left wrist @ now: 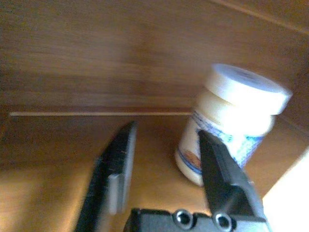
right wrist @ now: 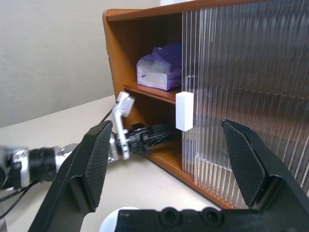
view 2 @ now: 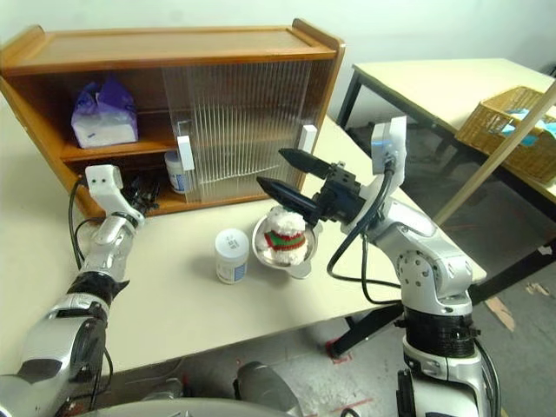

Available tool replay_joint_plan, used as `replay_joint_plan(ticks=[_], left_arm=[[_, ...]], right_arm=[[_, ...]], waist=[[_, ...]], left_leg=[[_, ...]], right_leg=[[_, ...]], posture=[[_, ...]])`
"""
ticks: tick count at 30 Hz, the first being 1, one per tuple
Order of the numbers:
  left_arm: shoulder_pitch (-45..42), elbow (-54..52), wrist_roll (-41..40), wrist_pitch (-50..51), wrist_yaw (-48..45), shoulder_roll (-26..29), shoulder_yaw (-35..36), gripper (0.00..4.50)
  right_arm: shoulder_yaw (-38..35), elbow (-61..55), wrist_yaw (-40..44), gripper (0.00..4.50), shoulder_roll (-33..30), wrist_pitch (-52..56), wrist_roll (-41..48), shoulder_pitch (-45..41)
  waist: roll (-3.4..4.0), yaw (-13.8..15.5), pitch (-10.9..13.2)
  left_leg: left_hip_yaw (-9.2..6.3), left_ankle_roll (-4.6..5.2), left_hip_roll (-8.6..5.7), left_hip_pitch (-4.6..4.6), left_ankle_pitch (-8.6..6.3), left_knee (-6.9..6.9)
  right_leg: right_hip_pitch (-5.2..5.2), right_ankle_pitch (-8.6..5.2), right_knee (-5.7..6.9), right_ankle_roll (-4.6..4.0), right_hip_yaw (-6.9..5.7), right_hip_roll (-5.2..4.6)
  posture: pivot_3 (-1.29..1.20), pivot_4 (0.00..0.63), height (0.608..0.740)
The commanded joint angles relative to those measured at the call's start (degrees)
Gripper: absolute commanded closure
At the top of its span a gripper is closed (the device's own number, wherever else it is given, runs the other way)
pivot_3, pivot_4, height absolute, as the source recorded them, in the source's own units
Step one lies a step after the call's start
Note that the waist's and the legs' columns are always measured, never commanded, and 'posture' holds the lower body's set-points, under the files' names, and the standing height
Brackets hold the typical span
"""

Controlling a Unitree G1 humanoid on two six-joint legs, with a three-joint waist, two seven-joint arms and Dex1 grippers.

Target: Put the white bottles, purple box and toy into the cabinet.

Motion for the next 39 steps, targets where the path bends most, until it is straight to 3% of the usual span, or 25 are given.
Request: replay_joint_plan(ticks=[1, 3, 7, 13, 15, 17, 19, 26, 39], left_arm=[[6.8, -13.3, -3.0, 6.1, -7.4, 1.7, -2.0, 0.71], [13.0, -23.8, -7.4, 11.6, -16.1, 4.8, -3.9, 0.02], [18.7, -34.0, -11.9, 17.4, -29.9, 11.1, -7.6, 0.02], [21.0, -38.0, -12.4, 17.8, -43.0, 16.5, -12.0, 0.02], [20.9, -38.5, -12.2, 18.2, -46.1, 17.5, -13.7, 0.02], [20.6, -39.0, -12.7, 19.5, -47.6, 17.5, -14.9, 0.02], [20.1, -38.9, -12.0, 19.2, -49.1, 17.3, -16.3, 0.02], [18.3, -34.7, -8.9, 15.5, -53.3, 15.6, -20.8, 0.02], [13.5, -22.4, -5.9, 9.9, -54.7, 8.6, -22.7, 0.02]], right_arm=[[-0.1, 0.4, 0.5, 0.0, 0.1, 0.2, 0.4, -0.4], [0.2, 1.0, 1.0, 0.0, 0.2, 0.2, 0.4, -0.7], [0.7, 1.8, 1.6, 0.0, 0.5, 0.2, 0.1, -1.4], [1.0, 2.3, 2.2, 0.0, 0.9, 0.1, -0.2, -1.7], [1.0, 2.2, 2.2, 0.0, 0.9, 0.2, -0.2, -1.7], [0.9, 2.0, 2.3, 0.0, 0.9, 0.2, -0.2, -1.6], [0.8, 1.8, 2.2, 0.0, 0.8, 0.3, -0.1, -1.5], [0.3, 1.0, 1.8, 0.0, 0.2, 0.9, 0.2, -1.2], [-0.7, -0.9, 0.7, 0.0, -0.9, 2.2, 1.2, 0.0]], waist=[[0.0, 0.2, 0.0], [-0.01, 0.4, 0.0], [0.0, 1.8, 0.0], [0.25, 4.4, -0.2], [0.4, 4.6, -0.4], [0.67, 4.7, -0.6], [0.83, 4.8, -0.8], [0.89, 5.0, -0.8], [0.9, 4.7, -0.8]], left_leg=[[0.0, -0.01, 0.0, -0.01, 0.0, 0.0], [-0.02, -0.02, 0.0, 0.0, 0.01, 0.0], [-0.2, -0.15, 0.44, -0.04, 0.01, -0.03], [-0.22, -0.46, 0.91, -0.08, -0.1, -0.12], [-0.21, -1.08, 0.93, -0.14, -0.46, -0.36], [-0.19, -1.06, 0.94, -0.3, -0.43, -0.5], [-0.13, -0.3, 0.97, -0.58, 0.08, -0.55], [-0.12, -0.27, 0.99, -0.65, 0.13, -0.75], [-0.11, -0.24, 0.98, -0.67, 0.15, -0.75]], right_leg=[[-0.02, -0.08, 0.0, -0.16, 0.0, 0.0], [-0.02, -0.17, 0.02, -0.39, -0.01, 0.0], [-0.19, -0.07, 0.09, -0.76, 0.02, -0.03], [-0.75, 0.53, 0.06, -2.14, -0.06, -0.4], [-0.99, 0.72, 0.08, -2.53, -0.14, -0.55], [-1.19, 0.76, 0.1, -2.6, -0.14, -0.63], [-1.21, 0.75, 0.18, -2.61, -0.15, -0.63], [-1.33, 0.8, 0.18, -2.18, -0.15, -0.65], [-1.29, 0.56, 0.17, -1.79, -0.1, -0.83]], posture=[[-0.26, 0.0, 0.74], [-0.24, 0.003, 0.74], [-0.23, 0.005, 0.74], [-0.22, 0.005, 0.74], [-0.23, 0.004, 0.74], [-0.23, 0.003, 0.74], [-0.23, 0.003, 0.74], [-0.25, 0.007, 0.74], [-0.27, 0.017, 0.74]])
